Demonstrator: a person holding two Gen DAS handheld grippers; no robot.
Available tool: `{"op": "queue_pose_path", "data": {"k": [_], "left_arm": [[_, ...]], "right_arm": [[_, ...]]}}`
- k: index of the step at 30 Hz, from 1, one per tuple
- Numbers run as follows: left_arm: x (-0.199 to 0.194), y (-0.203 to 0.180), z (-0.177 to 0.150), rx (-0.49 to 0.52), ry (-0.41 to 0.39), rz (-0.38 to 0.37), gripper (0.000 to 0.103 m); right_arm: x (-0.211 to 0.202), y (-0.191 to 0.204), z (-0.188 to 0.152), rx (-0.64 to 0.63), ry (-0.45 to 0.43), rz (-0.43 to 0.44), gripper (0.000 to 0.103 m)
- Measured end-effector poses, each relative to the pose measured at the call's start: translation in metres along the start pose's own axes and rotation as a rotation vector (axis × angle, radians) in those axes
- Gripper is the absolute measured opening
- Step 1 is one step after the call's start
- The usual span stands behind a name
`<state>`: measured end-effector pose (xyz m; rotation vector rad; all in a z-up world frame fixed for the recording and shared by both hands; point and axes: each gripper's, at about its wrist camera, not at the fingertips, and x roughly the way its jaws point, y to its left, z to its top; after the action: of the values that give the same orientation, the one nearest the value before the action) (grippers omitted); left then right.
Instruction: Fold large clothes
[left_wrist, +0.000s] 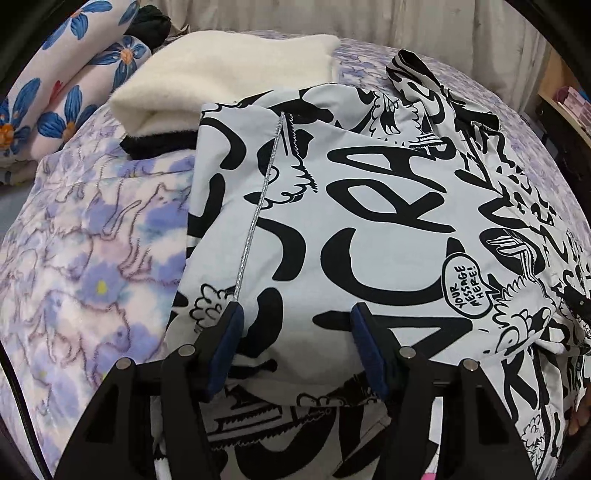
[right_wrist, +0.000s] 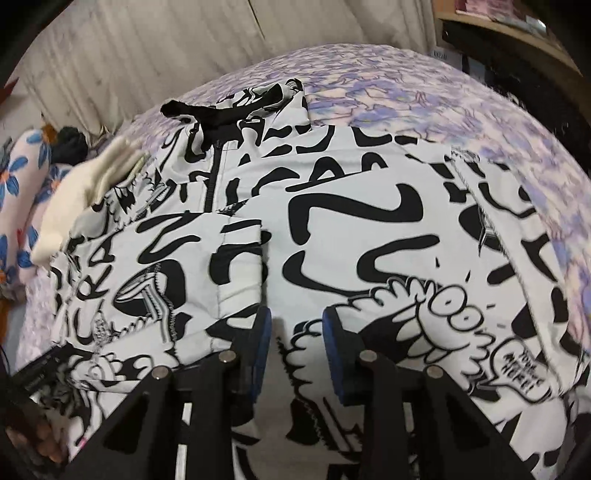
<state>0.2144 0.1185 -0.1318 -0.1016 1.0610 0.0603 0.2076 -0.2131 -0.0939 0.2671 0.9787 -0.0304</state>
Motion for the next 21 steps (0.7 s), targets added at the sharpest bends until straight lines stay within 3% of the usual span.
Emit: {"op": "queue_pose_path", "data": {"k": [11, 21], "left_arm": [[-0.034, 0.002, -0.013, -0.013, -0.023, 0.025, 0.060], [-0.060, 0.000, -0.045, 0.002, -0.021, 0.039, 0.060]], "right_arm": [[-0.026, 0.002, -0.013, 0.015, -0.011, 0.043, 0.028], [-0.046, -0.001, -0.046, 0.041, 0.019, 0.064, 0.028]]}}
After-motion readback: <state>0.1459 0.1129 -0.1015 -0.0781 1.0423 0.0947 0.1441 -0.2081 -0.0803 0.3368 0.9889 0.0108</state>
